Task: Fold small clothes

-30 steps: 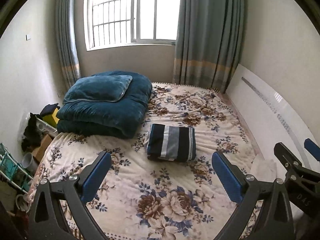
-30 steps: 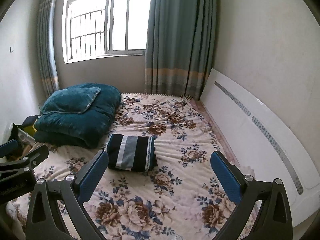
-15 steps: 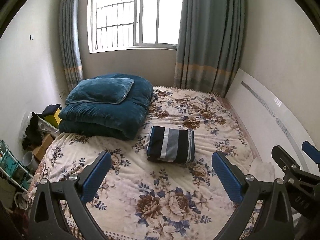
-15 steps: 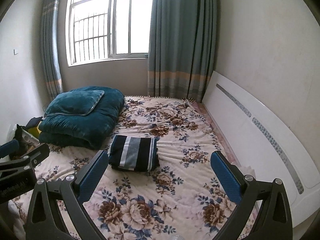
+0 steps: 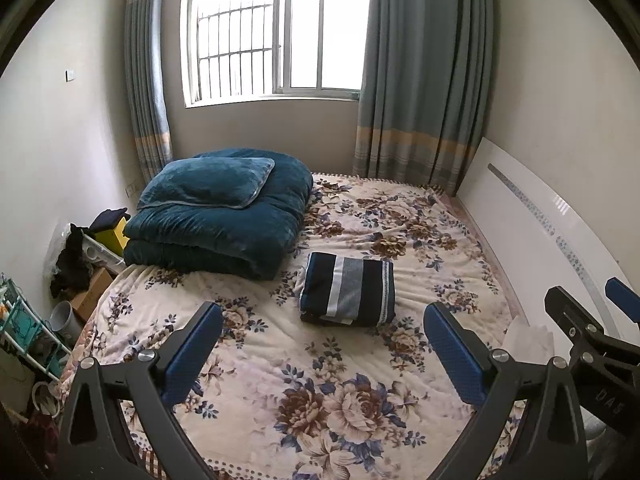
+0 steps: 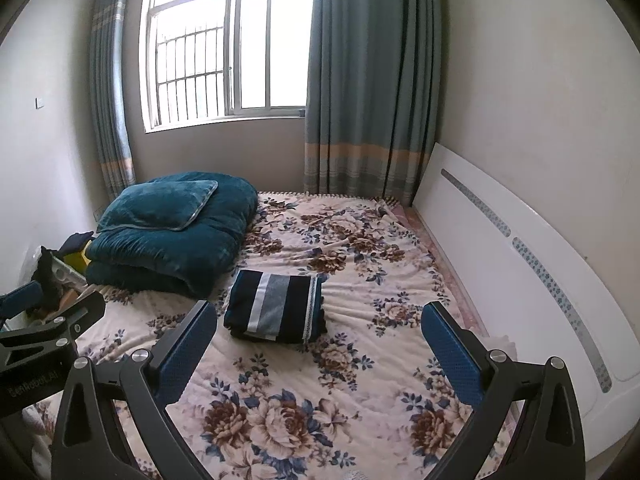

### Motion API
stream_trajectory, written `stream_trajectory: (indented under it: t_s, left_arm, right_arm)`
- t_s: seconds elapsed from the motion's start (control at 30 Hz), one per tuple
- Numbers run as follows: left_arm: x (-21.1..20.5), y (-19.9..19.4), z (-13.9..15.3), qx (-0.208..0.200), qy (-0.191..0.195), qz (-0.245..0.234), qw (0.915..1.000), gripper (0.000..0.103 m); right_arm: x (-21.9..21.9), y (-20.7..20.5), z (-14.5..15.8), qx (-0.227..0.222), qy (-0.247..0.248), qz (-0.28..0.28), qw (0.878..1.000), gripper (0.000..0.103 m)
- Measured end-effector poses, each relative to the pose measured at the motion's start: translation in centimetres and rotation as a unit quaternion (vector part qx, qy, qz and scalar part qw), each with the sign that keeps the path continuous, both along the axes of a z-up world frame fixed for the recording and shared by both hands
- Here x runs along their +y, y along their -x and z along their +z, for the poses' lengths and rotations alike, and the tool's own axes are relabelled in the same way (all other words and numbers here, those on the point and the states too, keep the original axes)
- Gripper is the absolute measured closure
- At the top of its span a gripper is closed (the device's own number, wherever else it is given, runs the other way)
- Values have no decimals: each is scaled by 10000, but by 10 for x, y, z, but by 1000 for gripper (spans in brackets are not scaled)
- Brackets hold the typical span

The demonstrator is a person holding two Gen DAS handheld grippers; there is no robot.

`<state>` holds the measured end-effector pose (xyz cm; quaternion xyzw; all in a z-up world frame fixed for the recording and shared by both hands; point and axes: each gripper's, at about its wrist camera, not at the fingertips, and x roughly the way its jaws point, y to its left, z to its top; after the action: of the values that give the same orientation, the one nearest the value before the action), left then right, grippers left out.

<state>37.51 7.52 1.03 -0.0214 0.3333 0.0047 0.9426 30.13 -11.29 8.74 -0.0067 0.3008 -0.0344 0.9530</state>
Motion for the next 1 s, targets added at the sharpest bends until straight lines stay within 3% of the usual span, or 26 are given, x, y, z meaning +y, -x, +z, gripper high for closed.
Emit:
stream_trajectory:
  t_s: [1.0]
  left_arm:
    - [5,2,11,-97,-81,54,9999,0]
  right_arm:
    - [-1,1,0,-8,-14,54,10000,0]
